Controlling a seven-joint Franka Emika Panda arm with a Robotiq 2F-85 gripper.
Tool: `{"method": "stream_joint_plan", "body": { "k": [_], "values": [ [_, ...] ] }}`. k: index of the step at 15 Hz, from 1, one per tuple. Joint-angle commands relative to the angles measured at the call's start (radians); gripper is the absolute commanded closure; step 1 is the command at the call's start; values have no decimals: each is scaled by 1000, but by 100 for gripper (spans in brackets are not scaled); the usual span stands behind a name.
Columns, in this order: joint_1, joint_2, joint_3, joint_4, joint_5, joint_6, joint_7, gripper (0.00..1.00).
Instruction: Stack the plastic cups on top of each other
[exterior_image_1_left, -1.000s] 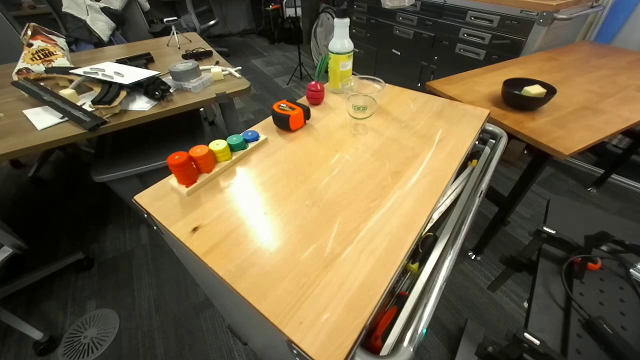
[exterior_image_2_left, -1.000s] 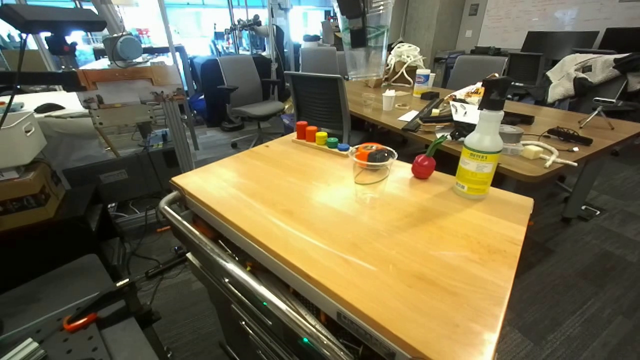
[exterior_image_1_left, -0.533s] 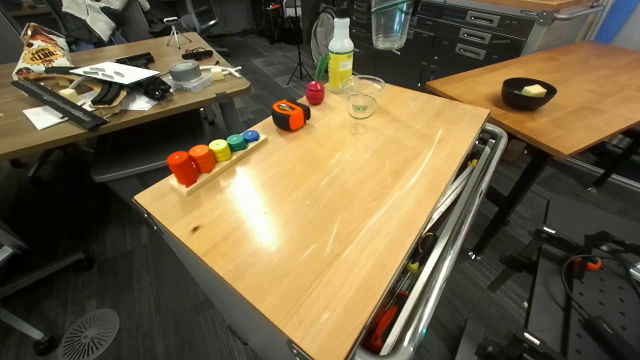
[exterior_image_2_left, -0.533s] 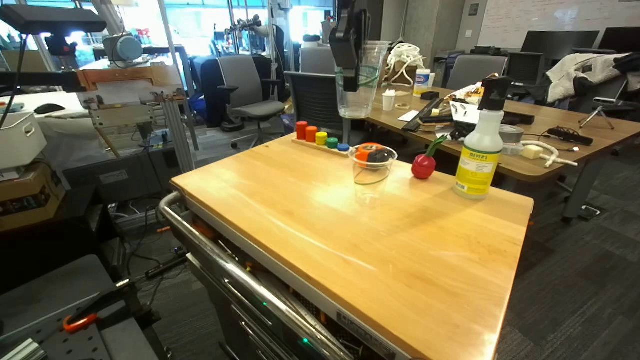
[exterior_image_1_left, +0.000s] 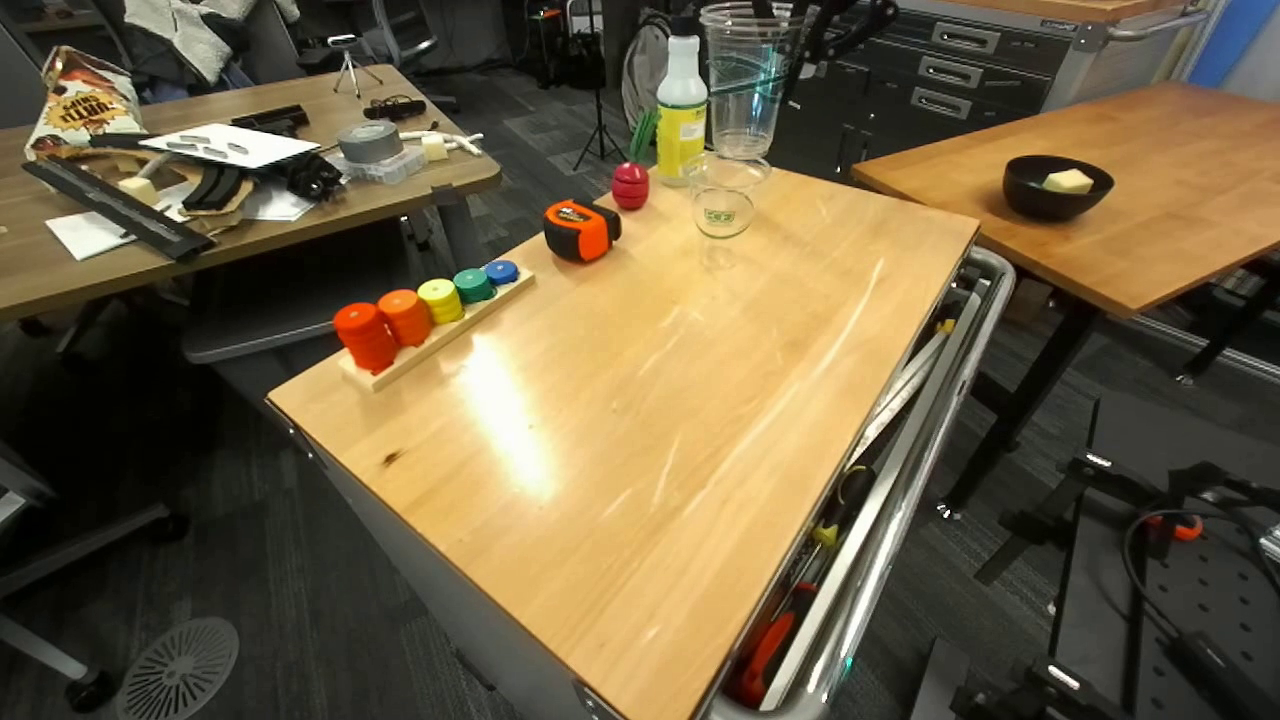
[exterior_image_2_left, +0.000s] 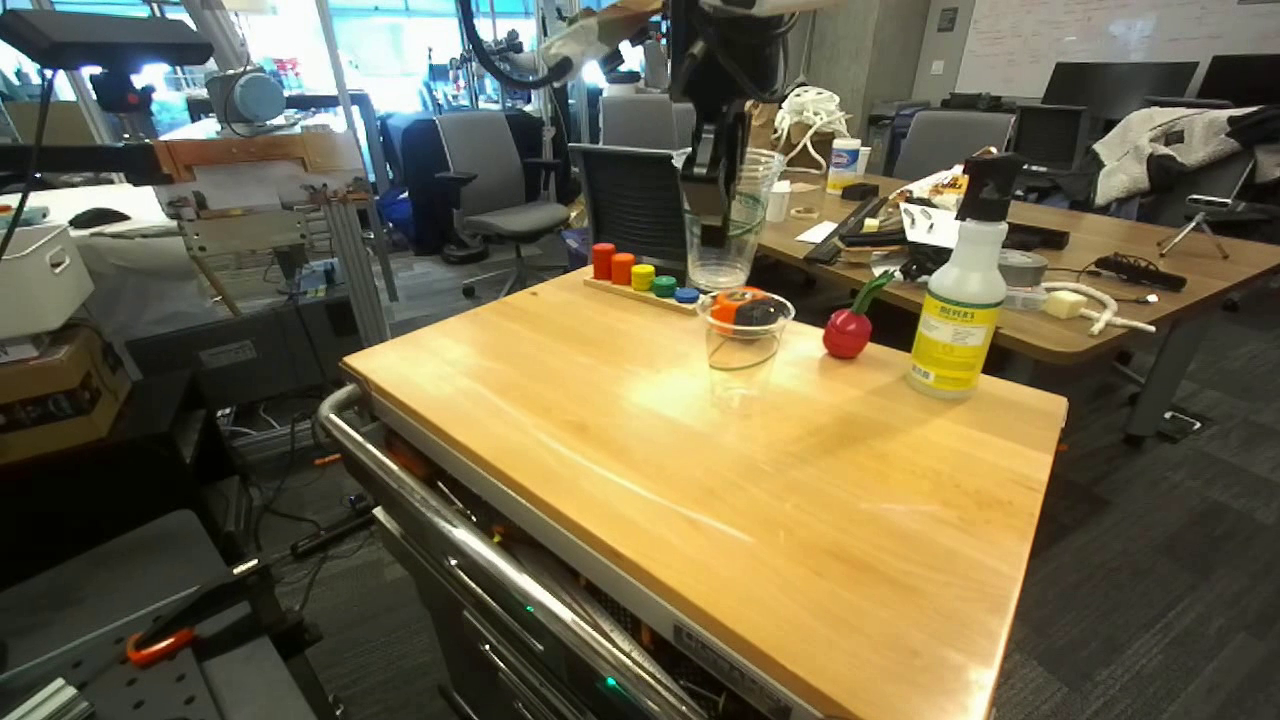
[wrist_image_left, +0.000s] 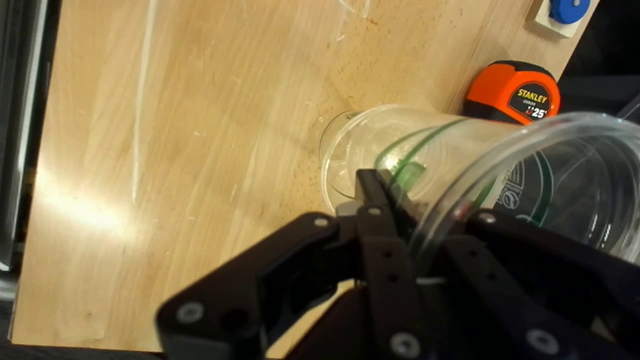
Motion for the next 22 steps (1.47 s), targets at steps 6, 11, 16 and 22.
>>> {"method": "stream_joint_plan", "body": {
  "k": [6, 11, 16, 22],
  "values": [
    [9, 62, 9, 6, 14, 123, -88, 99],
    [15, 82, 10, 11, -1, 152, -100, 71],
    [14, 78, 4, 16, -20, 171, -106, 33],
    [9, 45, -9, 43, -76, 72, -122, 0]
  ]
}}
